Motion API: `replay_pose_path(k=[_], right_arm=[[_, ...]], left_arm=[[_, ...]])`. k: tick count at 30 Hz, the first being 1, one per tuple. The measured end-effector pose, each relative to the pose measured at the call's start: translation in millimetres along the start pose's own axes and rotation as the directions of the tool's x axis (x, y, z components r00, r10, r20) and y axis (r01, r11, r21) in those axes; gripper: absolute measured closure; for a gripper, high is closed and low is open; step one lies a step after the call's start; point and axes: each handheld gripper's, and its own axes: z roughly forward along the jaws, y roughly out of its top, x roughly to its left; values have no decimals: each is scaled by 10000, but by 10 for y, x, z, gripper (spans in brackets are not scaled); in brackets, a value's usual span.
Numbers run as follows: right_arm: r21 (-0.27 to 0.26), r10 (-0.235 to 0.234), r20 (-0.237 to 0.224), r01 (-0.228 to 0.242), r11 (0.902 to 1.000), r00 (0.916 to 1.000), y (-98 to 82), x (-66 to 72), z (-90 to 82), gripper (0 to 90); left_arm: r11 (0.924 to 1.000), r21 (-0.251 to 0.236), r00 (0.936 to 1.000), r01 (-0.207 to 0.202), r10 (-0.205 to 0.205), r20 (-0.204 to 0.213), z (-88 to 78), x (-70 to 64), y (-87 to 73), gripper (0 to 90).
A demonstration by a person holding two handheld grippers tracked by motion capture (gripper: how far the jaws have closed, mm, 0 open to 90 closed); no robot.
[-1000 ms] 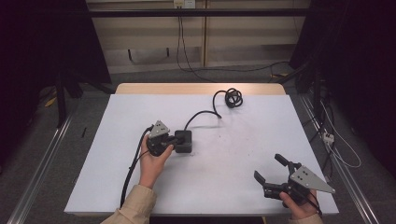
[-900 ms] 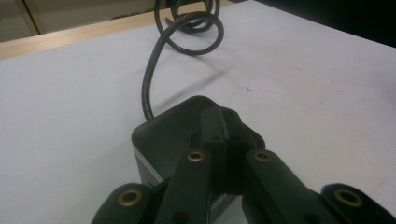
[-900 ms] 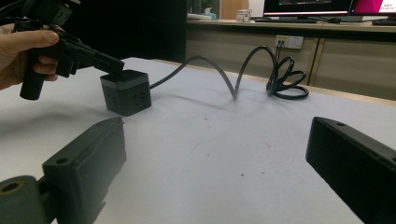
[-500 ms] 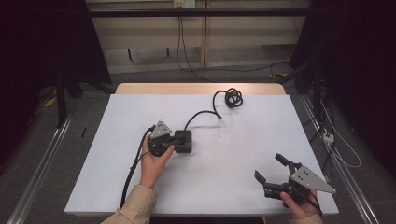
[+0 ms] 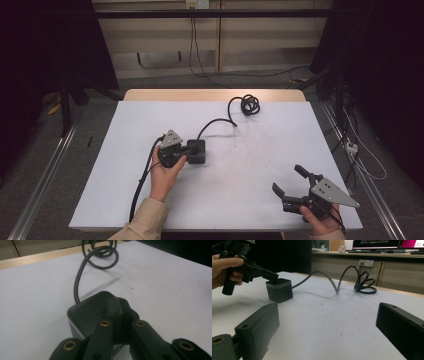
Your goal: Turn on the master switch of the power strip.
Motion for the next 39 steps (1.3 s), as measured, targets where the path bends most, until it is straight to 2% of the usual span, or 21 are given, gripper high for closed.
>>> replay_pose_path(k=[3,6,8,14,16,17,20,25,33,39], right_arm=[[-1,8,18,-8,10000,10000,0,-3,-7,43],[-2,2,30,-2,10000,10000,1,-5,-12,43],[-6,-4,32,4,10000,10000,0,-3,-8,43],[-36,-66,19,66,10000,10000,5,7,-3,42],[-25,-63,34,64,10000,10000,3,8,-2,42],[-26,-63,36,63,10000,10000,4,9,-4,42],[-55,-70,34,70,10000,10000,10,13,-9,43],[-80,-74,33,74,9999,10000,14,18,-13,42],[-62,-94,24,94,9999,10000,14,6,-6,42],[-67,-131,-3,131,9999,9999,14,9,2,42]], left_arm=[[9998,-56,9998,203,-202,76,1,5,-9,900],[9999,-100,9999,121,-121,-8,1,-5,-15,900],[9992,-156,9992,377,-375,120,1,15,-25,900],[9995,-199,9997,240,-240,42,0,0,-31,900],[9988,-251,9990,425,-422,129,0,14,-40,900],[9994,-219,9996,284,-283,75,-1,10,-36,900],[9987,-247,9990,437,-435,81,3,8,-42,900],[9994,-224,9996,268,-267,51,1,6,-39,900],[9990,-161,9989,421,-418,214,-9,27,-39,900],[9996,-128,9996,269,-268,79,-9,9,-31,900]])
